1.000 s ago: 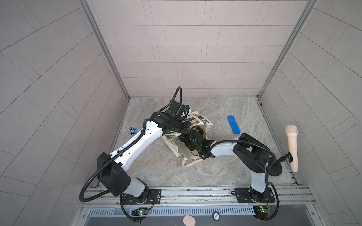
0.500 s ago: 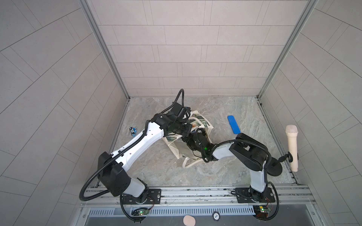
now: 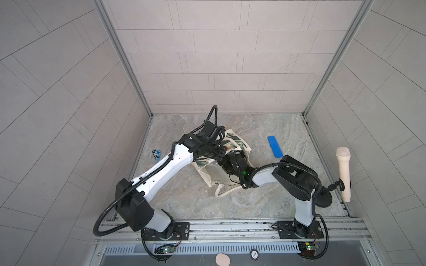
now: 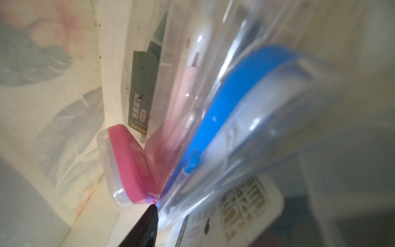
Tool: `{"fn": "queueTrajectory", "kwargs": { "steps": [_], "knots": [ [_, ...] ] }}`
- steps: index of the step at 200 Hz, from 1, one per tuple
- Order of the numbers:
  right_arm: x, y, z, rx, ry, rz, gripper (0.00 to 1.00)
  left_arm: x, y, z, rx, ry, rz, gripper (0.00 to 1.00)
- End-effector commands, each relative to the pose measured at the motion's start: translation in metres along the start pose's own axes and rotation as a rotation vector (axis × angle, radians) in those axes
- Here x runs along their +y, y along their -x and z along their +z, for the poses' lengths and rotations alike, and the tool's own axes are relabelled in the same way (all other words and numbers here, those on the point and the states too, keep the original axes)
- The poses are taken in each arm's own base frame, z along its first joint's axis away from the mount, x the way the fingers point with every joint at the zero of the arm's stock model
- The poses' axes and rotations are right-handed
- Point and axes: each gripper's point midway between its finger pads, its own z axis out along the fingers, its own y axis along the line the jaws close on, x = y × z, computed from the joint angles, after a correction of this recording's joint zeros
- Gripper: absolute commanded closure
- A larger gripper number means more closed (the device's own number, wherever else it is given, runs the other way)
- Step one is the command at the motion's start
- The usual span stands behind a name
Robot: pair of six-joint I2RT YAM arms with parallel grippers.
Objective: Take out the compass set from the canvas bag
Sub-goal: Pick up the compass set from the canvas bag.
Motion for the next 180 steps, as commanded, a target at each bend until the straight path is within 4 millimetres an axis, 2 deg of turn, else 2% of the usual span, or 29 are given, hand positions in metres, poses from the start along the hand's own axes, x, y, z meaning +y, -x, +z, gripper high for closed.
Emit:
{"fn": "queueTrajectory", "kwargs": {
  "steps": [1,23,27,55,88,100,143,168,180],
  "knots": [
    [0.01,0.006,-0.008,-0.01,0.003,0.011,0.48,0.001,-0.006,0.003,0.032,0.01,-0.011,1.0],
    [0.009,0.001,-0.014,0.01,-0.025,0.017,0.49,0.001,-0.005,0.004,0.031,0.014,-0.01,1.0],
    [0.009,0.0,-0.015,0.013,-0.03,0.02,0.53,0.001,-0.005,0.004,0.031,0.014,-0.01,1.0],
    [-0.003,-0.006,-0.018,0.026,-0.057,0.078,0.6,0.001,-0.005,0.004,0.028,0.014,-0.013,1.0],
    [-0.013,-0.01,-0.019,0.03,-0.063,0.123,0.62,0.001,-0.005,0.001,0.022,0.016,-0.009,1.0],
    [-0.016,-0.011,-0.02,0.033,-0.073,0.121,0.65,0.002,-0.005,0.0,0.024,0.019,-0.006,1.0],
    [-0.004,-0.017,-0.022,0.05,-0.059,0.125,0.69,0.003,-0.005,0.0,0.025,0.028,-0.002,1.0],
    [0.007,-0.02,-0.03,0.057,-0.054,0.124,0.7,0.003,-0.003,0.0,0.022,0.029,-0.002,1.0],
    [0.01,-0.021,-0.036,0.059,-0.059,0.122,0.74,0.003,-0.003,0.0,0.021,0.029,0.0,1.0]
  ]
}}
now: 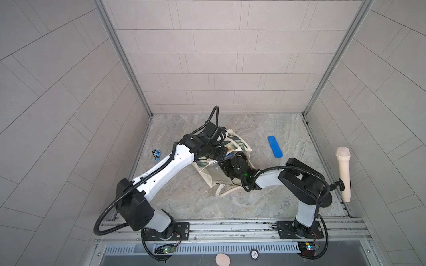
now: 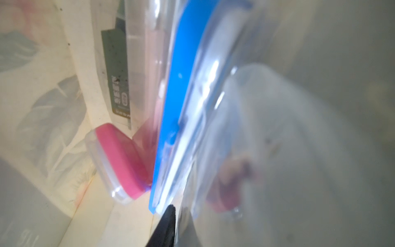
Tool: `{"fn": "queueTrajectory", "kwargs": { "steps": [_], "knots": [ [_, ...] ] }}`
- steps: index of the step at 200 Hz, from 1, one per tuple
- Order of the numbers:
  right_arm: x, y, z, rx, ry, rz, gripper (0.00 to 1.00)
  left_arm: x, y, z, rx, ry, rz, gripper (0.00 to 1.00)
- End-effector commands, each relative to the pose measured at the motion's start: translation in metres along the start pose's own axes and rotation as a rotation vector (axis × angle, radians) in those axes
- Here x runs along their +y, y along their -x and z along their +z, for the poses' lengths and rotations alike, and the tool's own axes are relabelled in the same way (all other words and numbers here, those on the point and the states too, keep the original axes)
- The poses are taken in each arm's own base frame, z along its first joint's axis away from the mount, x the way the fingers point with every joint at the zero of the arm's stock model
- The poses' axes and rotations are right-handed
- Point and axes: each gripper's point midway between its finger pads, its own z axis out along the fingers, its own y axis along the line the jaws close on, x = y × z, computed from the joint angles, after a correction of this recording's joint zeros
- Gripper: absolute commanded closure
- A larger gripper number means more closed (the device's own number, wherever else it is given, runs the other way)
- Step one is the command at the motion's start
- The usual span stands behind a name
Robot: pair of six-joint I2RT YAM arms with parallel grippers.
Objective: Take out the compass set from the canvas bag
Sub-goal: Pick up the compass set from the canvas bag.
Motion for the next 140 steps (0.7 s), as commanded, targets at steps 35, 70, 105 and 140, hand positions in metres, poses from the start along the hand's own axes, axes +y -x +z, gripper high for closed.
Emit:
{"fn": "queueTrajectory", "kwargs": {
  "steps": [35,70,105,140],
  "knots": [
    [0.028,-0.006,-0.033,0.008,0.026,0.03,0.75,0.002,0.0,-0.001,0.005,0.021,0.005,1.0],
    [0.028,-0.01,-0.061,0.032,-0.011,-0.005,0.76,0.003,0.002,0.001,-0.004,0.022,0.006,1.0],
    [0.028,-0.012,-0.113,0.056,-0.058,-0.097,0.77,0.004,0.003,0.007,0.008,0.026,0.005,1.0],
    [0.028,-0.009,-0.163,0.093,-0.124,-0.235,0.77,0.007,0.004,0.011,0.011,0.044,-0.004,1.0]
  ]
}}
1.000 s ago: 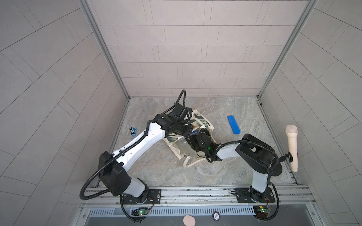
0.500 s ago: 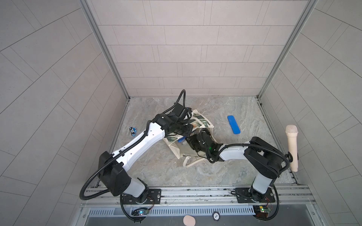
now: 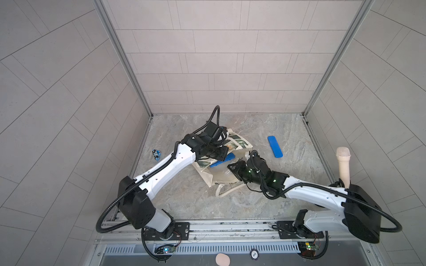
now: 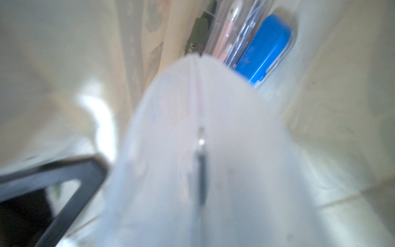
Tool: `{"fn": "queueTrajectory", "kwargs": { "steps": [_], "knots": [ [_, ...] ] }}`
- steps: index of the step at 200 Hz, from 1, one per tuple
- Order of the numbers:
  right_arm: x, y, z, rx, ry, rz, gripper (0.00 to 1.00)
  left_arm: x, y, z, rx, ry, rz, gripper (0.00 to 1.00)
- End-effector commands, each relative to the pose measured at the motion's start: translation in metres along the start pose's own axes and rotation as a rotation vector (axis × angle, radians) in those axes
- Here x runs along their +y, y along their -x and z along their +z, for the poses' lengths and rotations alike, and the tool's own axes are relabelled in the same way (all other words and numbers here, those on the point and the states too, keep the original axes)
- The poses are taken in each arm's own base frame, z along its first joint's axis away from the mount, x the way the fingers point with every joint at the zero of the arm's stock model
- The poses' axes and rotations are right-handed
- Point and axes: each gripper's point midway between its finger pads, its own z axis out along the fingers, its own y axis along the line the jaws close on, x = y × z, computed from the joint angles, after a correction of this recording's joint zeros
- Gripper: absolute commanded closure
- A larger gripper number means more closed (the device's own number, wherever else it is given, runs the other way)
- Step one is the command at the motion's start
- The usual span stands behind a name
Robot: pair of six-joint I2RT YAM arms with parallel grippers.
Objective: Take out the compass set from the canvas bag
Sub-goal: Pick up the compass set from the canvas bag, then place the compass set at the center of the board.
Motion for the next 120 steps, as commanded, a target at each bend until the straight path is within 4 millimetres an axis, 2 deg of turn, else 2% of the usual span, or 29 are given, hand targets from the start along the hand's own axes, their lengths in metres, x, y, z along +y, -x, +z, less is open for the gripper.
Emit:
{"fn": "queueTrajectory", "kwargs": {
  "steps": [1,18,39,61,82,97,120],
  "knots": [
    [-0.024,-0.001,-0.029,0.029,-0.136,-0.112,0.77,0.005,0.0,0.003,0.016,0.035,-0.005,1.0],
    [-0.018,0.002,-0.053,0.017,-0.135,-0.168,0.78,0.01,0.001,0.003,0.022,0.065,-0.011,1.0],
    [-0.016,0.016,-0.087,-0.037,-0.15,-0.218,0.78,0.013,0.002,0.006,0.031,0.077,-0.023,1.0],
    [-0.024,0.038,-0.127,-0.129,-0.169,-0.253,0.78,0.011,0.002,0.007,0.039,0.067,-0.027,1.0],
    [-0.037,0.058,-0.156,-0.19,-0.192,-0.272,0.79,0.01,0.003,0.005,0.041,0.069,-0.024,1.0],
    [-0.049,0.067,-0.164,-0.182,-0.222,-0.252,0.79,0.01,0.006,0.0,0.031,0.071,-0.012,1.0],
    [-0.068,0.079,-0.157,-0.117,-0.29,-0.217,0.78,0.009,0.008,-0.009,0.029,0.081,0.009,1.0]
  ]
}}
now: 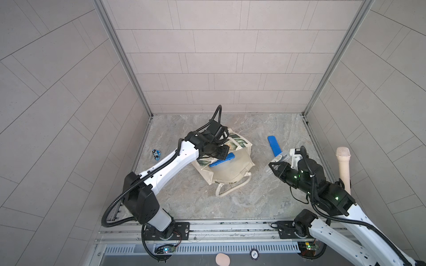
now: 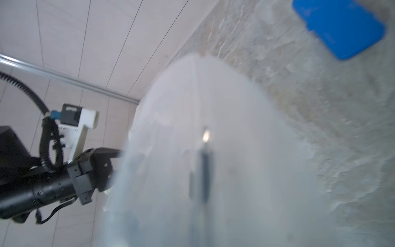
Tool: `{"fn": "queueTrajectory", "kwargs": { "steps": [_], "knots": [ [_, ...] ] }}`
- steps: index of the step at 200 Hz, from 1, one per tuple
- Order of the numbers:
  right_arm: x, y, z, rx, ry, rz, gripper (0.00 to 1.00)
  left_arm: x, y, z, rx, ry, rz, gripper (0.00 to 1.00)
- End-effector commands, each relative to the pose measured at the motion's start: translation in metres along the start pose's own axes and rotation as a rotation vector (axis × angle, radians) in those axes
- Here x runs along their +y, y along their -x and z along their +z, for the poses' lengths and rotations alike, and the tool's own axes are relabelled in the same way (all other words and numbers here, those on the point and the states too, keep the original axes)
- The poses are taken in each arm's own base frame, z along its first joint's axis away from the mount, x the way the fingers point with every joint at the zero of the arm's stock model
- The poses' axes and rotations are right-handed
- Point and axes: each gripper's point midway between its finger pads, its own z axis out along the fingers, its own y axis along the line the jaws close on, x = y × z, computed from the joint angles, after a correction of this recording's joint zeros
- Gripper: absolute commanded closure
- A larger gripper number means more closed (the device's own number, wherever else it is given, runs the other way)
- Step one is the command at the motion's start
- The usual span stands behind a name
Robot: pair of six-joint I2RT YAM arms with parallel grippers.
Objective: Take out the compass set from the canvas bag
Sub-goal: Place the compass set at the center of the board.
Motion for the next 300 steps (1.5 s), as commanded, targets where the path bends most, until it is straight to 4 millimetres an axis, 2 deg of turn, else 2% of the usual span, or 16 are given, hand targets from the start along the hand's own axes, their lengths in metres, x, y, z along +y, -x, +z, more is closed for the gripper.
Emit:
{"fn": "queueTrajectory", "kwargs": {
  "steps": [1,39,70,92,130,150,190,249,300],
  "knots": [
    [-0.03,-0.014,0.011,0.153,-0.113,-0.053,0.78,0.005,0.003,-0.012,-0.001,0.041,0.017,1.0],
    [-0.062,0.021,0.052,0.255,-0.407,-0.238,0.76,0.005,0.006,-0.022,-0.029,0.045,0.033,1.0],
    [-0.069,0.055,0.096,0.341,-0.596,-0.372,0.76,0.005,0.008,-0.026,-0.058,0.046,0.052,1.0],
    [-0.076,0.07,0.131,0.42,-0.705,-0.442,0.8,0.007,0.008,-0.033,-0.061,0.062,0.069,1.0],
    [-0.091,0.096,0.168,0.454,-0.905,-0.605,0.81,0.01,0.009,-0.041,-0.074,0.066,0.078,1.0],
    [-0.101,0.105,0.18,0.48,-1.004,-0.676,0.79,0.008,0.01,-0.041,-0.071,0.05,0.085,1.0],
    [-0.114,0.108,0.2,0.498,-1.132,-0.783,0.79,0.006,0.011,-0.041,-0.066,0.041,0.093,1.0],
    [-0.146,0.104,0.208,0.529,-1.254,-0.826,0.81,0.007,0.007,-0.04,-0.055,0.041,0.097,1.0],
    [-0.17,0.097,0.212,0.569,-1.273,-0.789,0.71,0.007,0.007,-0.041,-0.053,0.043,0.092,1.0]
  ]
}}
